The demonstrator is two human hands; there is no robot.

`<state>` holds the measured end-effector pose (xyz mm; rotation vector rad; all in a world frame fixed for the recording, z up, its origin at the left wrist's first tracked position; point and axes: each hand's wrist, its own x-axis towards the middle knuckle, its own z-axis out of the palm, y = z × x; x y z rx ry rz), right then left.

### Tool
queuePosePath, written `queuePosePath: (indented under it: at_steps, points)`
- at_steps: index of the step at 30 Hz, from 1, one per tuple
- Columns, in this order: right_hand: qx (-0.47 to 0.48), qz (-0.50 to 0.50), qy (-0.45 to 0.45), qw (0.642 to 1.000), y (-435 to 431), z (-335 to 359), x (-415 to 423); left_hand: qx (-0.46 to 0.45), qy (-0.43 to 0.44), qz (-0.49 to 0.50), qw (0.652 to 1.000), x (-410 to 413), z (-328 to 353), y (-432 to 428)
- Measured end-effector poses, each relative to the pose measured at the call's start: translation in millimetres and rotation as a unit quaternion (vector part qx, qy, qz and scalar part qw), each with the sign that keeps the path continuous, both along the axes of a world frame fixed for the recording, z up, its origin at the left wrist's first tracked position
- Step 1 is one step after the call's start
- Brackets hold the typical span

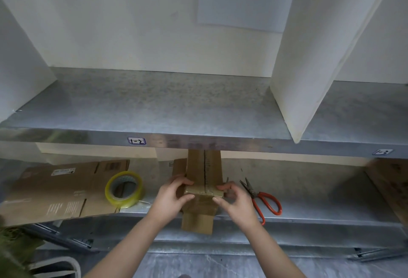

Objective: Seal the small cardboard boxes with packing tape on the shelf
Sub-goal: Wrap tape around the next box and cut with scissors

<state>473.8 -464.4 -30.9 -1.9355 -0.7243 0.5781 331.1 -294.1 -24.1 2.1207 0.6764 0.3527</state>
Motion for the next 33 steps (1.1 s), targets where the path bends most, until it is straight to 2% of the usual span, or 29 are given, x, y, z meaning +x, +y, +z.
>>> queuePosePath:
  at_steps: [3, 4, 6, 8, 11, 14, 16, 18, 20, 22, 25, 29, 33]
  points:
    - [-0.023, 0.003, -0.031, 0.999, 6.3, 1.6, 1.0, -0.012, 0.01, 0.021, 1.0, 1.2, 0.9, -0.3]
    - [-0.04, 0.015, -0.011, 0.999, 8.0, 3.9, 2.7, -0.039, 0.02, 0.017, 0.999, 0.4, 1.7, 0.9]
    - [-0.05, 0.014, 0.08, 0.995, 11.3, 13.4, 5.8, -0.151, 0.034, 0.018, 0.988, 0.4, 9.9, 3.1]
    - [-0.037, -0.021, 0.148, 0.988, 17.5, 19.5, 7.3, -0.242, 0.035, 0.064, 0.968, 7.1, 16.7, 4.0]
    - [-0.041, -0.016, 0.197, 0.979, 27.9, 23.7, 4.6, -0.269, 0.046, 0.098, 0.957, 14.7, 19.9, 0.4]
    - [-0.021, -0.002, 0.224, 0.974, 20.7, 30.4, 0.6, -0.369, 0.013, 0.098, 0.924, 7.1, 21.5, -3.2]
    - [-0.003, -0.014, 0.218, 0.976, 12.2, 35.9, -4.3, -0.383, -0.013, 0.092, 0.919, -2.8, 32.2, -5.5]
    - [-0.006, -0.025, 0.153, 0.988, 9.5, 45.8, -7.4, -0.368, -0.045, 0.084, 0.925, -7.6, 46.5, -9.2]
    - [0.002, 0.0, 0.077, 0.997, 11.7, 60.1, -10.4, -0.353, -0.074, 0.085, 0.929, -9.0, 58.2, -14.6]
    - [0.019, 0.033, 0.057, 0.998, 12.9, 71.1, -11.8, -0.347, -0.107, 0.087, 0.928, -10.4, 65.3, -17.3]
    - [0.051, 0.037, 0.095, 0.993, 7.2, 80.9, -8.5, -0.35, -0.13, 0.08, 0.924, -14.5, 75.7, -15.3]
    - [0.064, 0.059, 0.209, 0.974, 1.9, 86.4, -10.1, -0.359, -0.129, 0.052, 0.923, -19.3, 84.1, -16.2]
    - [0.055, 0.017, 0.259, 0.964, 4.2, 80.4, -19.1, -0.362, -0.119, 0.031, 0.924, -22.3, 80.9, -17.5]
